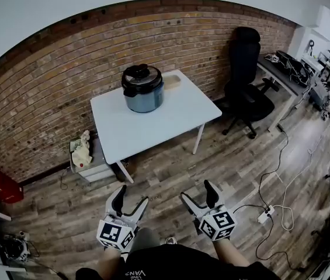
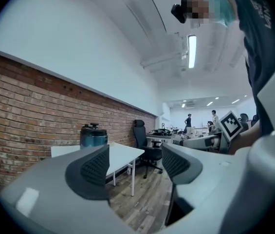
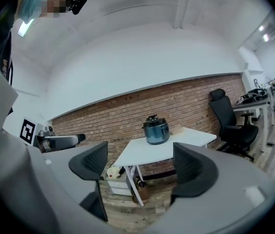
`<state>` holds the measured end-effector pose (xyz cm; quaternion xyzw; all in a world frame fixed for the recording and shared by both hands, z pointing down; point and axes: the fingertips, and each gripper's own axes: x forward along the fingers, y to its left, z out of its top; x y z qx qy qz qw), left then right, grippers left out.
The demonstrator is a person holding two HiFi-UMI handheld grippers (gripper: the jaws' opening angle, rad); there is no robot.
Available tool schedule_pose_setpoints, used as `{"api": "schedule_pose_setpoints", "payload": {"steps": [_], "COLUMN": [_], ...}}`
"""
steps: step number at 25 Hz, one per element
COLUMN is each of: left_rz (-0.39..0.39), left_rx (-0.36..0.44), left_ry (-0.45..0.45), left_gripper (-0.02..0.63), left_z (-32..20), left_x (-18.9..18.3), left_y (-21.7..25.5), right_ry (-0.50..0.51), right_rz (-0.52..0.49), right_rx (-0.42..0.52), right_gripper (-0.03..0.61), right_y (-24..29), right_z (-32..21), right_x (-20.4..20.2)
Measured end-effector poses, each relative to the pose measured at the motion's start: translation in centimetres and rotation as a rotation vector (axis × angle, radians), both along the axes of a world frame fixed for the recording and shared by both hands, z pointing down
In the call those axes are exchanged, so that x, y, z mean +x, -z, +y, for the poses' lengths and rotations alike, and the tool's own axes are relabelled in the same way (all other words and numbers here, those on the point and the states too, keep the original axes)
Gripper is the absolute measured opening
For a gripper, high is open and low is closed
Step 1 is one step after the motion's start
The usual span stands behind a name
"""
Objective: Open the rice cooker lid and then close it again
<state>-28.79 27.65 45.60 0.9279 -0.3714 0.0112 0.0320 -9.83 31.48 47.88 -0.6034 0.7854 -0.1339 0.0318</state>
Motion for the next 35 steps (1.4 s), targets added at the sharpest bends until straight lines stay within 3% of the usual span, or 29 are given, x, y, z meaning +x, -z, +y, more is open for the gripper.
{"api": "schedule_pose_setpoints", "payload": {"steps": [10,21,35], "left_rz": [-0.031,0.014,-0.016], "left_rx": [-0.062,-0.045,-0.059], "left_ry": [0.035,0.020,-0.029], "left_gripper": [0.334,0.334,0.356], "left_z": [-4.3,-17.6,-33.0], "left_x": [0.6,2.3,3.2], "left_y": [-2.8,-2.1,-1.9], "right_ry": [-0.007,-0.034,-0.076], "right_rz": [0.002,0.047,0.029], "right_rx": [-0.005,0.010,0.019], "right_gripper": [0.425,0.425,0.437], "right_y": [-0.3,1.2,1.7], "right_z": [-3.6,-15.3,-29.7], "right_x": [1.7,3.2,3.8]}}
